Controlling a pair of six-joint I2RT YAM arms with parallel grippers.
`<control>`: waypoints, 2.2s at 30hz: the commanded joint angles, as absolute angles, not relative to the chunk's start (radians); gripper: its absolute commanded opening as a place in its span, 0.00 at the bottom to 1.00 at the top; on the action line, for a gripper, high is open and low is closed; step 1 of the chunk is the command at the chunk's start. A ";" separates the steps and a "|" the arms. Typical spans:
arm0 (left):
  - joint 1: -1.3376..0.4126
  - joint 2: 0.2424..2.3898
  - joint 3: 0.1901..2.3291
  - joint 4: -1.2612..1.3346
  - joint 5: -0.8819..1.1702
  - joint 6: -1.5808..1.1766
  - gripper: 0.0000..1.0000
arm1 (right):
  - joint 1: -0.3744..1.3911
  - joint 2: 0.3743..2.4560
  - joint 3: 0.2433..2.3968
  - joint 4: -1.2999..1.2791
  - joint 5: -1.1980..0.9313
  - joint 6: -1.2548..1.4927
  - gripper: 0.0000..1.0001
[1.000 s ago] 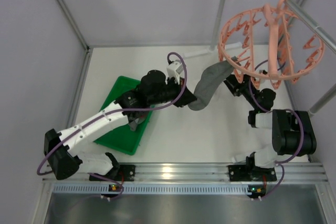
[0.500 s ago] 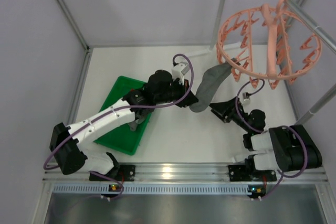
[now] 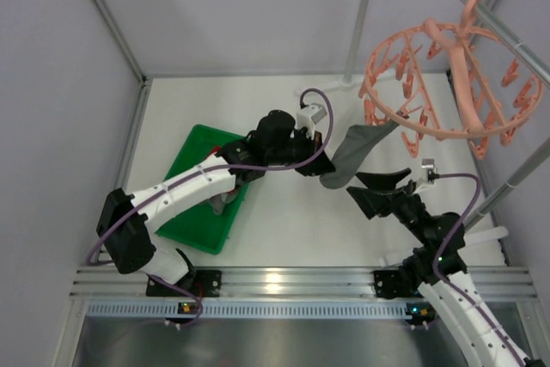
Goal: Remove the socks clipped to the hanger
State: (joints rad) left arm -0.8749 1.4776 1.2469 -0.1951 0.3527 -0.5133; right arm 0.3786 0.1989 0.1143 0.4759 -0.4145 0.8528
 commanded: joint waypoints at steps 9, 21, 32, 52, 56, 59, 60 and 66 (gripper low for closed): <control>-0.908 1.479 1.319 -0.140 0.452 -0.528 0.00 | 0.396 0.195 0.182 0.160 -0.337 0.715 0.88; -0.940 1.488 1.312 -0.092 0.548 -0.555 0.00 | 0.396 0.144 0.186 0.199 -0.377 0.768 0.74; -0.994 1.512 1.330 -0.011 0.604 -0.604 0.00 | 0.402 0.058 0.282 0.054 -0.469 0.770 0.02; -1.045 1.514 1.394 0.063 0.216 -0.344 0.70 | 0.403 0.116 0.690 -0.759 -0.134 0.561 0.00; -1.045 1.546 1.387 0.193 0.183 -0.253 0.69 | 0.402 0.156 0.777 -0.814 -0.111 0.563 0.00; -1.045 1.575 1.400 0.265 0.169 -0.235 0.64 | 0.402 0.169 0.830 -0.866 -0.094 0.560 0.00; -1.045 1.589 1.413 0.265 0.170 -0.236 0.61 | 0.402 0.170 0.839 -0.874 -0.098 0.558 0.00; -1.045 1.496 1.375 0.264 0.229 -0.250 0.38 | 0.402 0.170 0.877 -0.939 -0.078 0.548 0.00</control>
State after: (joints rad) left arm -1.0431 1.5864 1.3785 0.1757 0.2050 -0.2630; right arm 0.3893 0.1631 0.8406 -0.8562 -0.1074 0.5671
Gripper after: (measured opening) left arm 0.401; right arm 0.003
